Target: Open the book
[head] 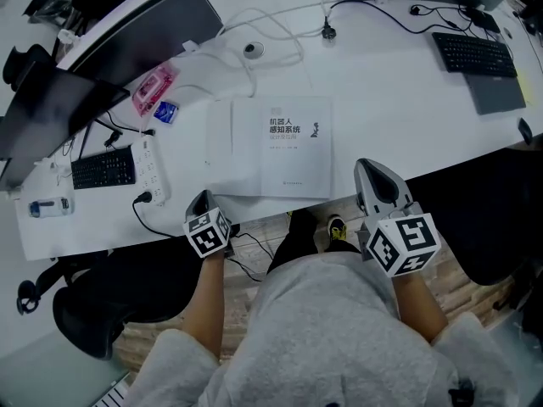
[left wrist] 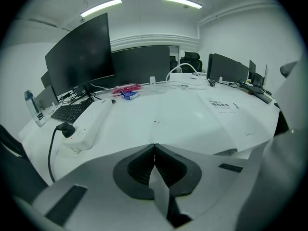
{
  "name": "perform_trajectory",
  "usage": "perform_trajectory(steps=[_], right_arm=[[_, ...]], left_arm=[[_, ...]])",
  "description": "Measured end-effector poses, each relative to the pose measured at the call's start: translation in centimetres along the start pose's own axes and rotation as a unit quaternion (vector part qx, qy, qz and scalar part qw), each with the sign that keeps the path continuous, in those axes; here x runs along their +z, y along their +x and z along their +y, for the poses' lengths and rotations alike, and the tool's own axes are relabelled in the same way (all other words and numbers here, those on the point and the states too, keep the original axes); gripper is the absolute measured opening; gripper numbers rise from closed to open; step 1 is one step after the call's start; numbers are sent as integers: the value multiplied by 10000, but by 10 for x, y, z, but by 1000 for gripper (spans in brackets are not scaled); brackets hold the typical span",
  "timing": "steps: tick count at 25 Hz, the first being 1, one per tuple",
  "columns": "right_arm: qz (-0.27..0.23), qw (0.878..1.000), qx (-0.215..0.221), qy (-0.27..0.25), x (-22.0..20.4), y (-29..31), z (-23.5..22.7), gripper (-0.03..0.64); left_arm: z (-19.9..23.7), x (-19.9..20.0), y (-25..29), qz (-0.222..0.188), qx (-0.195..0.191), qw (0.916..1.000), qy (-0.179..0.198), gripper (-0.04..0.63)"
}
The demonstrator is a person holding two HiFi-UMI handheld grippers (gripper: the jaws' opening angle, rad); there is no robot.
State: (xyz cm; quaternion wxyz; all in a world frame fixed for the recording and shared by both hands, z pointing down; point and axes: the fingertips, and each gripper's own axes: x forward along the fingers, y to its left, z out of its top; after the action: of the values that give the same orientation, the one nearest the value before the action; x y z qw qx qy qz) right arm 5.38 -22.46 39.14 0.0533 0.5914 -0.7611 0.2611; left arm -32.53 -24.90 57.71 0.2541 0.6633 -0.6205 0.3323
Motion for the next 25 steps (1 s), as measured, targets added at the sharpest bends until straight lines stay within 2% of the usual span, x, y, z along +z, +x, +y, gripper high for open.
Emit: perform_trajectory(steps=[3, 9, 13, 18, 25], right_arm=[[-36, 10000, 0, -5, 3, 2, 0, 26], [-80, 9999, 111, -76, 7, -7, 3, 26], [-152, 9997, 123, -139, 6, -24, -3, 26], [-292, 9988, 157, -354, 15, -51, -15, 26], [-412, 9977, -12, -544, 19, -109, -43, 26]], left_arm=[[-9, -14, -9, 73, -73, 9997, 237, 11], [-8, -36, -14, 269, -61, 9992, 291, 27], [-13, -43, -22, 297, -45, 9991, 302, 139], [-24, -31, -54, -154, -31, 9998, 103, 163], [-80, -1, -125, -1054, -394, 9936, -45, 163]])
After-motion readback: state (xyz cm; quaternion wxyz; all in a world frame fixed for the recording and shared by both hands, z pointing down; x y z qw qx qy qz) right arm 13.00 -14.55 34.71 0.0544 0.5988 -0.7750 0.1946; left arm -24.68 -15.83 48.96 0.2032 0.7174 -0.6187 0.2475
